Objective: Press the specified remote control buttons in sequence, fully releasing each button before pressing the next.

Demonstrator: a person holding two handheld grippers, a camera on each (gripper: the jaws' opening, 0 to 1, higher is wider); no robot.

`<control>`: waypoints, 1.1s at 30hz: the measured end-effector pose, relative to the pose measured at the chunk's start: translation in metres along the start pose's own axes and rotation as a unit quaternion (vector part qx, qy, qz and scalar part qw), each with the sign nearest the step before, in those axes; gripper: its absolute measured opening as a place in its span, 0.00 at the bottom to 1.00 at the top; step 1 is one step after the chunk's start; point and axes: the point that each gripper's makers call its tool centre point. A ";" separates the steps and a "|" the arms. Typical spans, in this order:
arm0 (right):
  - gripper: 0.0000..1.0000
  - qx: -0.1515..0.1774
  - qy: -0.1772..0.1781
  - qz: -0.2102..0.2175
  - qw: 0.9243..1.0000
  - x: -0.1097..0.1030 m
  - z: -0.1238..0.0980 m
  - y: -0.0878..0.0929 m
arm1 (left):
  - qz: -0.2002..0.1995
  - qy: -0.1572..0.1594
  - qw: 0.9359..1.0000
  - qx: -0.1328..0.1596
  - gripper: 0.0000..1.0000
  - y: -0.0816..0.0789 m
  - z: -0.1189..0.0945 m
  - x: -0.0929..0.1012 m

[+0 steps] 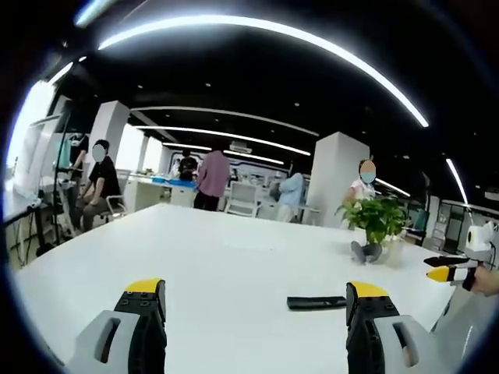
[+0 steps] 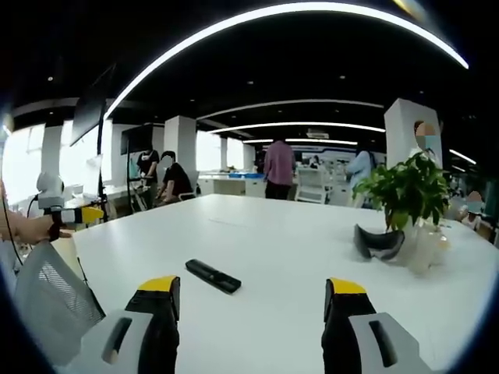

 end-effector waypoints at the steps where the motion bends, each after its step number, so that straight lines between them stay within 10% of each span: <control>1: 0.74 -0.003 -0.001 0.001 1.000 0.000 0.000 0.001 | 0.008 0.003 1.000 -0.007 1.00 0.002 0.001 0.001; 13: 0.72 -0.065 -0.035 -0.008 0.997 -0.009 0.007 0.026 | 0.016 0.005 0.999 -0.047 1.00 0.013 0.003 0.010; 20: 0.74 -0.062 -0.027 0.008 0.998 -0.004 0.005 0.026 | 0.064 0.100 0.986 -0.114 1.00 0.026 0.010 0.043; 24: 0.73 -0.071 0.017 0.008 0.997 0.014 0.002 0.029 | 0.080 0.156 0.969 -0.174 1.00 0.037 0.032 0.054; 31: 0.72 -0.071 0.060 0.029 0.995 0.031 -0.002 0.031 | 0.077 0.309 0.904 -0.284 0.82 0.075 0.074 0.077; 33: 0.73 -0.075 0.061 0.030 0.995 0.031 -0.002 0.033 | 0.078 0.320 0.900 -0.285 0.86 0.079 0.084 0.077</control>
Point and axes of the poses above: the point that each gripper's makers call its tool centre point, and the gripper's own axes: z roughly forward along the fingers, x roughly to its right, y roughly out of its underside, and after that the axes turned 7 degrees about z, right-handed
